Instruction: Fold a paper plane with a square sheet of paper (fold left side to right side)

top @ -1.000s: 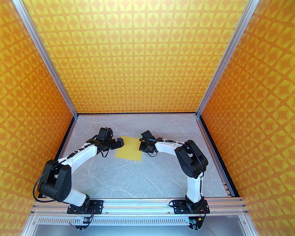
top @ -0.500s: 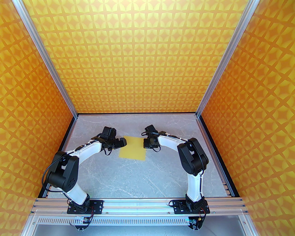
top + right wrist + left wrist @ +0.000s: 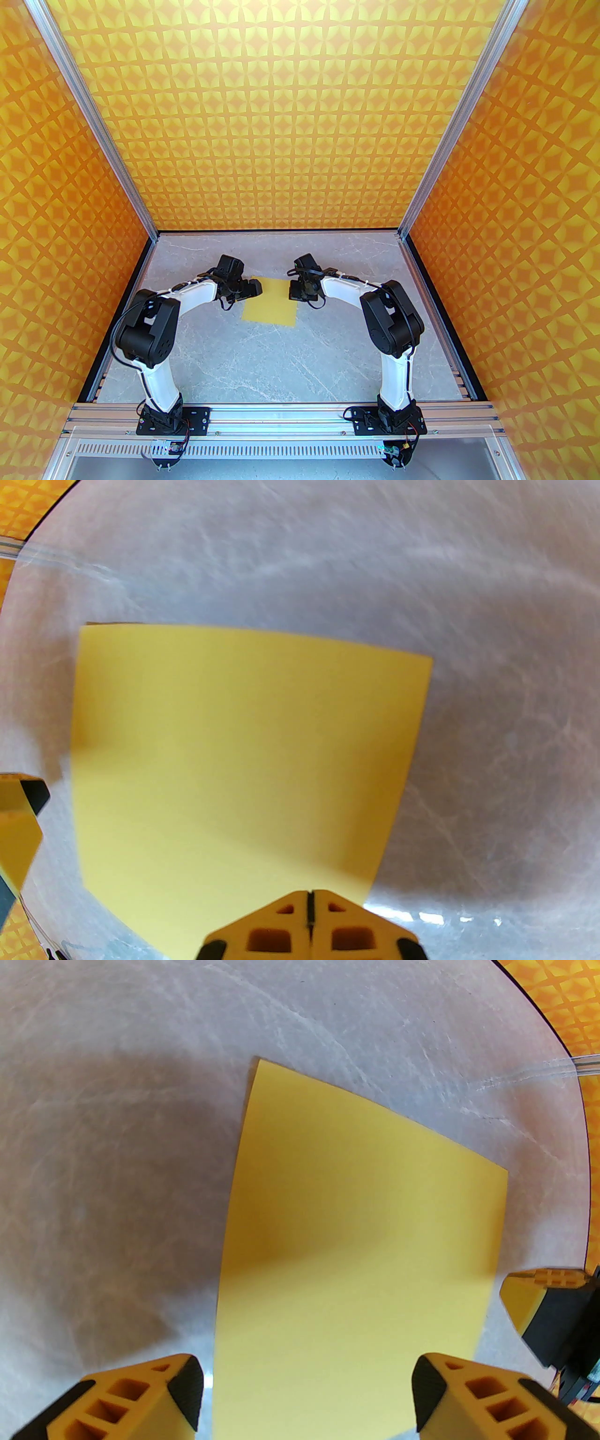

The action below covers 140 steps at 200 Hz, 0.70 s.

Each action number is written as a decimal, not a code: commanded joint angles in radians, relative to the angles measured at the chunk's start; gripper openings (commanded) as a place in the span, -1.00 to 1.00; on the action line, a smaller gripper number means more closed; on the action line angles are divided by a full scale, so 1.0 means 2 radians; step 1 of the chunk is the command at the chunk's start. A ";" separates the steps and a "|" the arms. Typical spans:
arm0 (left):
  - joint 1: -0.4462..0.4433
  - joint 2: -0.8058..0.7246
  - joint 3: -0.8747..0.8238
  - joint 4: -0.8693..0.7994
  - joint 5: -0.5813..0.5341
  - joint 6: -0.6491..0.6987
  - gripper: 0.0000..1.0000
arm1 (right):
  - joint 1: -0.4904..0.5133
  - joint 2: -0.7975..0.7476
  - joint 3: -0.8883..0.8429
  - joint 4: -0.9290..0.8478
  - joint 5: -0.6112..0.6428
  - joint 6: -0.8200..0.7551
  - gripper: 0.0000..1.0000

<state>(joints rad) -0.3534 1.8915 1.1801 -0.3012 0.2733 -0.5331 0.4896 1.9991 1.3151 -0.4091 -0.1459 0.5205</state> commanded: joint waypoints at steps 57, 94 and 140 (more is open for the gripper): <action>-0.026 0.035 0.007 -0.009 -0.002 0.018 0.60 | 0.005 0.017 -0.016 0.015 0.011 0.011 -1.00; -0.050 0.013 0.003 -0.009 0.004 0.008 0.61 | 0.006 0.017 -0.020 0.016 0.012 0.010 -1.00; -0.055 0.008 -0.010 0.017 0.034 -0.023 0.62 | 0.006 0.018 -0.022 0.015 0.012 0.009 -1.00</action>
<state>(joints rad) -0.4488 1.9179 1.1843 -0.2905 0.2516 -0.5331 0.4934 2.0106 1.2907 -0.3756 -0.1383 0.5304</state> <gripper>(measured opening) 0.806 0.042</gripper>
